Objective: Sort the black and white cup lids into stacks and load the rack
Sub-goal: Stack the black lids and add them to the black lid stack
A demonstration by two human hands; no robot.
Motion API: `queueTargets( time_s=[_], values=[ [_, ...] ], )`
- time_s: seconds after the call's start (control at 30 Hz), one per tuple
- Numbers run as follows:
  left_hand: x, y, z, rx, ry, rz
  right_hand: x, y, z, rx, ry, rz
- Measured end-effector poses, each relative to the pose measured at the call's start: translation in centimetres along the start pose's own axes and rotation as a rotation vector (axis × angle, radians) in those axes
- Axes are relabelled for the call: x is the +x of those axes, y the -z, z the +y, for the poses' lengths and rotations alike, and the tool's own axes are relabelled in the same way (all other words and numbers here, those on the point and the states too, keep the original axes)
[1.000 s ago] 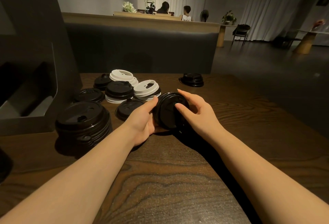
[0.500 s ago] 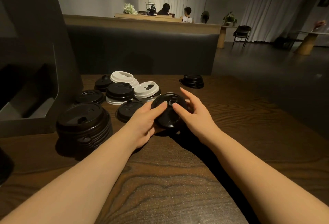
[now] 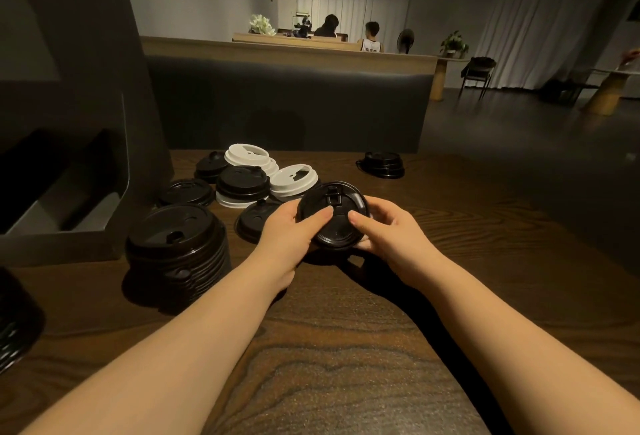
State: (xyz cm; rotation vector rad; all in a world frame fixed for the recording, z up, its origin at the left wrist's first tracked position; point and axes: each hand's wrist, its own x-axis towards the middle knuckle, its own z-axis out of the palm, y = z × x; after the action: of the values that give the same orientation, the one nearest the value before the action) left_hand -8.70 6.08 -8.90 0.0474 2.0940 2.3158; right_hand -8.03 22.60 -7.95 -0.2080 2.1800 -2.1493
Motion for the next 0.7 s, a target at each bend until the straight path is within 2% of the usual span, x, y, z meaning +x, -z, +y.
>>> queueTargets(
  time_s=[0.17, 0.27, 0.37, 0.43, 0.5, 0.57, 0.7],
  values=[
    [-0.13, 0.68, 0.42, -0.095, 0.039, -0.074, 0.11, -0.07, -0.11, 0.15, -0.065, -0.065],
    [0.02, 0.54, 0.45, -0.067, 0.007, -0.11, -0.01, -0.04, -0.64, 0.06, -0.008, -0.075],
    [0.1, 0.37, 0.39, 0.011, 0.0, -0.069, 0.09, 0.04, -0.67, -0.102, 0.008, -0.007],
    [0.05, 0.3, 0.42, 0.007, -0.007, -0.051, 0.16, 0.05, -0.38, 0.038, -0.04, 0.042],
    [-0.08, 0.27, 0.57, -0.035, -0.02, -0.03, 0.13, 0.07, -0.24, 0.182, -0.104, 0.014],
    [-0.09, 0.22, 0.59, -0.047, -0.032, -0.003, -0.05, 0.0, -0.3, 0.178, -0.123, -0.047],
    [-0.52, -0.25, 0.68, -0.024, -0.029, 0.027, -0.12, -0.1, -0.72, 0.112, -0.09, -0.03]
  ],
)
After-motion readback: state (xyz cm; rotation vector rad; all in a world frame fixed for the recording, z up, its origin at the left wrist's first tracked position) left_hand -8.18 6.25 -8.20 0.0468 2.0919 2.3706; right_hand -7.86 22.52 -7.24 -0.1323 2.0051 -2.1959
